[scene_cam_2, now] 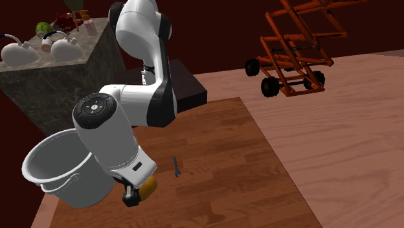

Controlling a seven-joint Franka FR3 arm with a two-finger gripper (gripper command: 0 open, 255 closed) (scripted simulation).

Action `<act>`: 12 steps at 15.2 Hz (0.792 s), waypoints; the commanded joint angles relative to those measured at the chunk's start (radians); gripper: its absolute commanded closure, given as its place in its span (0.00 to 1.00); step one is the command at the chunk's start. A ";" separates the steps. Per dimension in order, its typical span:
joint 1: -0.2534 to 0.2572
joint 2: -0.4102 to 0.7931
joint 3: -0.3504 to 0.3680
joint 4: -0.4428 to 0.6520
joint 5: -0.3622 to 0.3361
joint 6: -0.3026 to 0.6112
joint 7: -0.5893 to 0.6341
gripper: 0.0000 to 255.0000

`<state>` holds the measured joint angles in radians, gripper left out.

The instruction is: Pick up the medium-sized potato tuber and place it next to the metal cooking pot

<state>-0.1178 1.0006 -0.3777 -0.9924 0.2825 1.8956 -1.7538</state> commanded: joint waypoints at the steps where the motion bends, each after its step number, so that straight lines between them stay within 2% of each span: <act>1: 0.001 0.010 0.002 -0.010 0.003 0.020 -0.001 1.00; 12: -0.007 0.092 0.017 -0.011 0.017 0.103 -0.003 1.00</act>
<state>-0.1226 1.0834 -0.3619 -1.0054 0.2980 1.9907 -1.7561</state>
